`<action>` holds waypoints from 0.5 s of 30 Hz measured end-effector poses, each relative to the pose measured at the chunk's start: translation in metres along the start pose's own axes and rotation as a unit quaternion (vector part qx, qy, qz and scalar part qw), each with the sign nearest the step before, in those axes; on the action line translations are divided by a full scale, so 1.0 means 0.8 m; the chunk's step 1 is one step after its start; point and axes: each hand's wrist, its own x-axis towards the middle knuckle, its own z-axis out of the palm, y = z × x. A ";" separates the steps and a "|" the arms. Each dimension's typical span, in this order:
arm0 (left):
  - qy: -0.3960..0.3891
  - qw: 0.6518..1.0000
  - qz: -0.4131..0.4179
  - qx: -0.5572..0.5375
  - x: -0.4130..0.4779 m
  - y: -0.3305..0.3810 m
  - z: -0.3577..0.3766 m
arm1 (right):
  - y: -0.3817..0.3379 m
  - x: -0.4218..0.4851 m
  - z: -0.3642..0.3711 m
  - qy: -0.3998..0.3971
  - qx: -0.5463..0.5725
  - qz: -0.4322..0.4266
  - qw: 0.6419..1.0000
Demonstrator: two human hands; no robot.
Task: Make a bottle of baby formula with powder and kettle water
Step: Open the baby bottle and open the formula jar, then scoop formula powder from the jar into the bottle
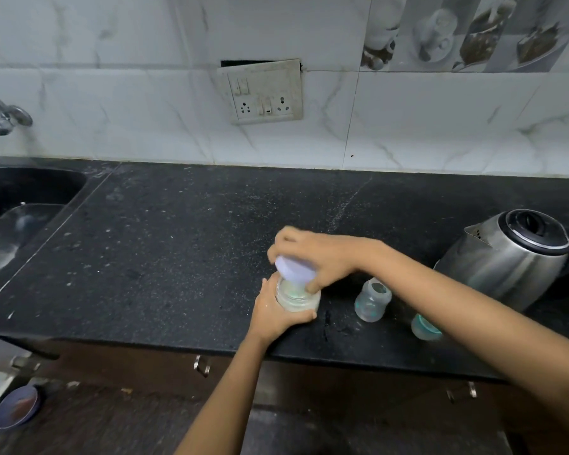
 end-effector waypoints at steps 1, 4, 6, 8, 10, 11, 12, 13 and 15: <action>-0.004 1.000 0.014 0.005 0.000 0.001 -0.001 | 0.005 -0.006 -0.009 0.051 0.076 0.021 0.996; -0.015 1.000 0.026 0.009 -0.001 0.005 -0.002 | 0.031 -0.012 -0.010 0.184 0.169 0.164 0.954; -0.019 1.000 0.020 0.011 -0.004 0.003 -0.003 | 0.049 -0.007 0.007 0.236 0.184 0.247 0.922; -0.015 1.000 0.018 0.020 -0.007 0.000 -0.003 | 0.061 0.001 0.030 0.246 0.198 0.320 0.893; -0.007 0.999 0.031 0.025 -0.011 0.003 -0.002 | 0.069 0.012 0.054 0.219 0.208 0.383 0.873; 0.000 0.999 0.034 0.021 -0.013 0.007 -0.001 | 0.073 0.016 0.065 0.206 0.214 0.402 0.866; 0.008 0.999 0.034 0.009 -0.014 0.010 0.001 | 0.077 0.021 0.076 0.193 0.221 0.416 0.861; 0.018 0.999 0.031 -0.002 -0.014 0.013 0.002 | 0.082 0.026 0.085 0.186 0.223 0.427 0.856; 0.033 0.999 0.032 -0.020 -0.014 0.016 0.002 | 0.087 0.032 0.099 0.166 0.206 0.447 0.854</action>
